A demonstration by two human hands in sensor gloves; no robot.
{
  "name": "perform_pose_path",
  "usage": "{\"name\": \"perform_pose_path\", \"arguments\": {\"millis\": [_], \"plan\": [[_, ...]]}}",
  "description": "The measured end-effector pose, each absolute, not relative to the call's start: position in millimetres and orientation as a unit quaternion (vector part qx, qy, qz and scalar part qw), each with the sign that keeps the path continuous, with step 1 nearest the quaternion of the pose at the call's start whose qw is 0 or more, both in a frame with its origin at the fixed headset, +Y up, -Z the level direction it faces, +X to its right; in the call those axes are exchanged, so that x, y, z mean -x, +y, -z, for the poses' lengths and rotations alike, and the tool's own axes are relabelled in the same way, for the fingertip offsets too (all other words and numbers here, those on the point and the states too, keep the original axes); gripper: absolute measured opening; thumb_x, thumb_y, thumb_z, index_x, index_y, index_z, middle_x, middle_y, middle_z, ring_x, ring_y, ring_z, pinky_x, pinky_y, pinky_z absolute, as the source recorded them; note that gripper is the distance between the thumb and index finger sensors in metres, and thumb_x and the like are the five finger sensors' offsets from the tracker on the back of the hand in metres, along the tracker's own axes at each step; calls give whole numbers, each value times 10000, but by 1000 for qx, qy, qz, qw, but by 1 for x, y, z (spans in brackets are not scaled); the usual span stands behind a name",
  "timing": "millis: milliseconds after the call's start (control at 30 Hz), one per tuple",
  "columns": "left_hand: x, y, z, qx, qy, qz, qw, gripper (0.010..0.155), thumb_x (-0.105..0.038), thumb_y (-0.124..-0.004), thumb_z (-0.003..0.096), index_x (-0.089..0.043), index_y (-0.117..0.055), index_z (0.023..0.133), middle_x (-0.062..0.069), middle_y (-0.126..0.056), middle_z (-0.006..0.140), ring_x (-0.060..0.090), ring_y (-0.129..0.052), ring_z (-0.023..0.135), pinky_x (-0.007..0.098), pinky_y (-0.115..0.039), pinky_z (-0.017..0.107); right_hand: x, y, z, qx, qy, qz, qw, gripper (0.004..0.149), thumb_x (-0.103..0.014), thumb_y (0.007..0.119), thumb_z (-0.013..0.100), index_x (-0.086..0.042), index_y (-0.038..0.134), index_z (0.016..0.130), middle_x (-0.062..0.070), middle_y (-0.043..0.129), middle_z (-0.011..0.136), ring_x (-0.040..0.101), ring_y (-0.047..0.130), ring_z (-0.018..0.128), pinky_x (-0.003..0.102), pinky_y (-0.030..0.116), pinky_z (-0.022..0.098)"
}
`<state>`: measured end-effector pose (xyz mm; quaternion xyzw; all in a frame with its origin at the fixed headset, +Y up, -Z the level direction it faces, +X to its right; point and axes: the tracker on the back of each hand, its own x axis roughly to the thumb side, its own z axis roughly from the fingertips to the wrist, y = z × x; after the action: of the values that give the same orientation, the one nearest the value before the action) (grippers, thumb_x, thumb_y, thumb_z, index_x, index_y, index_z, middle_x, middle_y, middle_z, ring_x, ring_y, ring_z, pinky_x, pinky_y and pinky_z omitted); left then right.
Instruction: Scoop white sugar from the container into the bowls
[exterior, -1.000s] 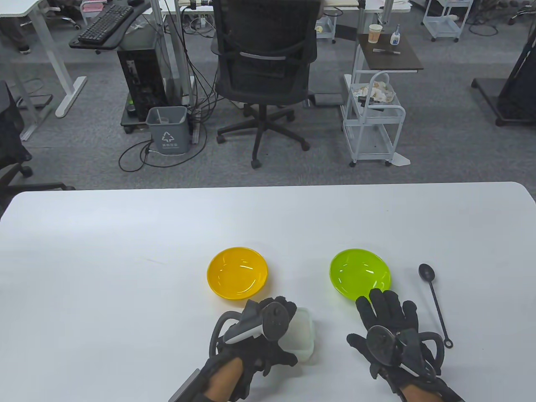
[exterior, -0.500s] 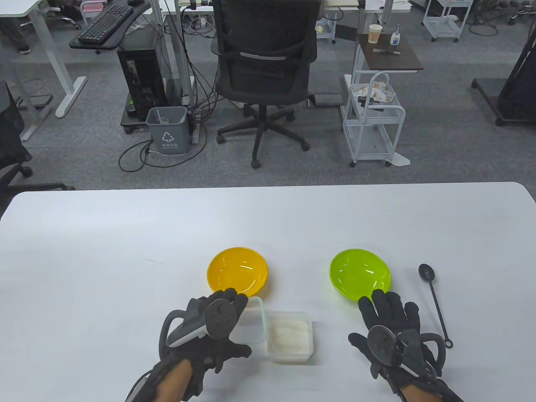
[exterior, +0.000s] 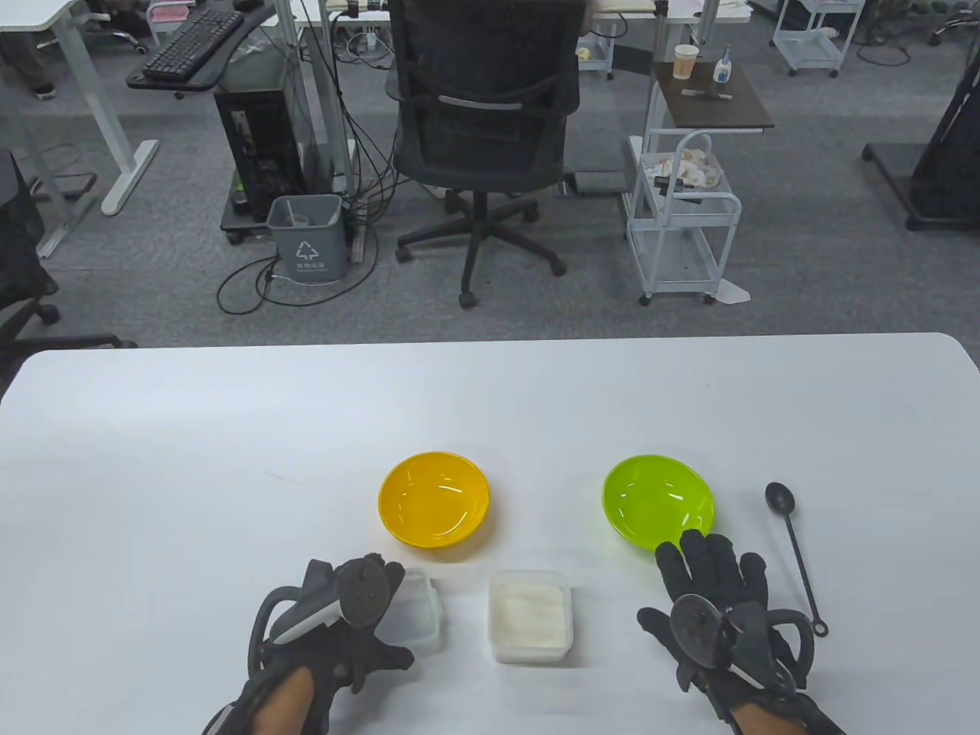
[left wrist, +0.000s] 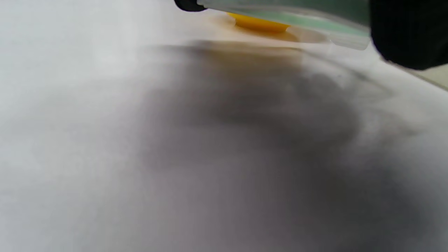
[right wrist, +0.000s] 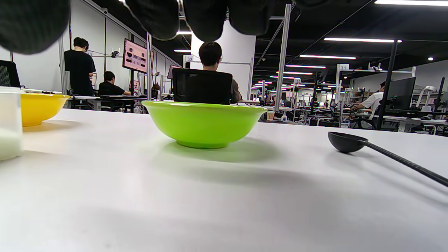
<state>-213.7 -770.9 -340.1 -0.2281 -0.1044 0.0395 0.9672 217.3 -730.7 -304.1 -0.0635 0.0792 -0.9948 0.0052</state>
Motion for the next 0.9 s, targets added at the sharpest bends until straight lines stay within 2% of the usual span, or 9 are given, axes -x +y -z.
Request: {"name": "perform_pose_path", "arguments": {"millis": [233,633,733,900], "plan": [[218,-791,342,251,-92,-10,964,1042,-738,-736,319,-423,-141,1113,-68,-55,1218,295,-202,1208,579,-189,850,-217,-731,304,63,79,995,5,800,-691,682,419,-358,423,1099,86,361,1212,388,412,1146,649,344,795],[215,-790,341,248,-95,-20,964,1042,-742,-738,315,-412,-163,1119,-48,-59,1219,305,-207,1206,584,-184,845,-217,-730,304,62,84,995,7,799,-690,683,420,-357,424,1098,88,362,1211,389,413,1145,648,346,794],[214,-783,341,237,-98,-28,966,1038,-739,-742,315,-411,-175,1120,-47,-67,1220,306,-221,1205,584,-189,844,-217,-730,304,61,85,994,6,799,-691,683,420,-356,425,1098,90,363,1210,389,412,1145,648,346,793],[218,-756,342,187,-91,-71,976,1010,-724,-749,328,-407,-214,1124,-49,-117,1224,308,-263,1203,583,-215,844,-218,-730,304,60,86,994,4,800,-691,682,420,-356,424,1098,89,362,1210,389,413,1145,648,346,794]]}}
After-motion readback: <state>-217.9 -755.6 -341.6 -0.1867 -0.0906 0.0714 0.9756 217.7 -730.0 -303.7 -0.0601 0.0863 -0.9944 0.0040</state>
